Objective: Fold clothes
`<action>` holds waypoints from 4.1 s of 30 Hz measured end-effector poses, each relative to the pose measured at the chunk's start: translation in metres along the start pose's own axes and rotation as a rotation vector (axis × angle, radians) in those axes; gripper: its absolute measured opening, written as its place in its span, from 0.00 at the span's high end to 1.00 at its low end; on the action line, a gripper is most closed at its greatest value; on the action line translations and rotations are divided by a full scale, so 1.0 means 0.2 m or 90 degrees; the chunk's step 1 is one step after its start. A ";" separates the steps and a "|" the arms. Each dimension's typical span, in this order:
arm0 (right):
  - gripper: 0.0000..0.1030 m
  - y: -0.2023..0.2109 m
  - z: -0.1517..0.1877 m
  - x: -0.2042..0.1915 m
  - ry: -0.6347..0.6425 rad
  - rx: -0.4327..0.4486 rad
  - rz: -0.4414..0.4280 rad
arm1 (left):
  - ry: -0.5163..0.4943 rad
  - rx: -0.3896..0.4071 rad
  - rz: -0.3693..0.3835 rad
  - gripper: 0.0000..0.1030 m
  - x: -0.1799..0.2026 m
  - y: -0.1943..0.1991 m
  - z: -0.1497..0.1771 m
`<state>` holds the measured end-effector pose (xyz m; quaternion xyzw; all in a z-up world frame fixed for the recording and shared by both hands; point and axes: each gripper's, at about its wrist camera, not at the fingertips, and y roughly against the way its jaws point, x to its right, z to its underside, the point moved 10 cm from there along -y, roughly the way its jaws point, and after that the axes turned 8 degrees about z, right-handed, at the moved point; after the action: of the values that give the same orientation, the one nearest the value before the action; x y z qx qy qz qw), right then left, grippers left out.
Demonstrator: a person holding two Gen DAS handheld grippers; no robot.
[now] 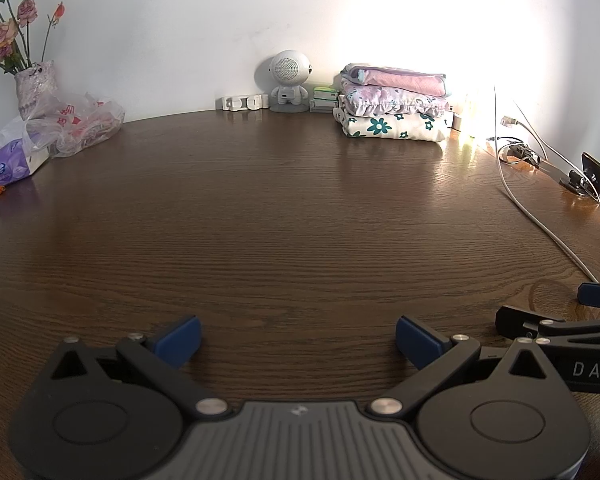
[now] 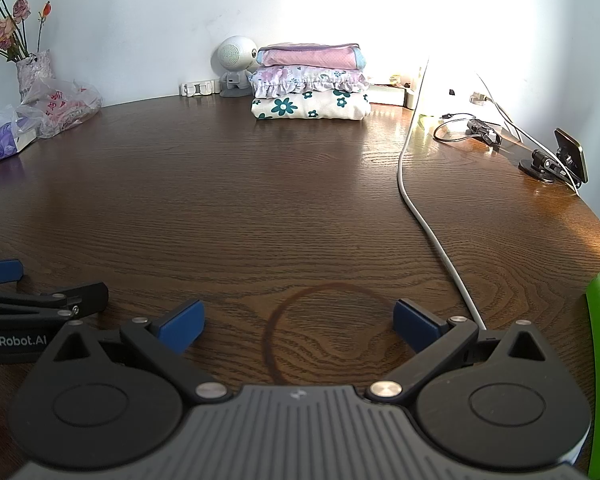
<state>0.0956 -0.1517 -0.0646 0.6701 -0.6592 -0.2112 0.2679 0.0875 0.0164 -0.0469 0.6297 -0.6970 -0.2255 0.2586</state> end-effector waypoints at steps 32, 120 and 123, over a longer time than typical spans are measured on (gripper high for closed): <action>0.00 0.00 0.01 0.06 -0.024 -0.004 0.033 | -0.014 -0.002 0.020 0.00 0.05 -0.01 0.00; 0.00 0.01 0.02 0.07 -0.021 -0.003 0.028 | -0.010 -0.002 0.015 0.00 0.05 0.00 0.00; 0.00 0.01 0.02 0.07 -0.021 -0.003 0.028 | -0.010 -0.002 0.015 0.00 0.05 0.00 0.01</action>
<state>0.0913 -0.1656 -0.0650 0.6514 -0.6775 -0.2177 0.2632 0.0867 0.0064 -0.0474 0.6189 -0.7061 -0.2285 0.2572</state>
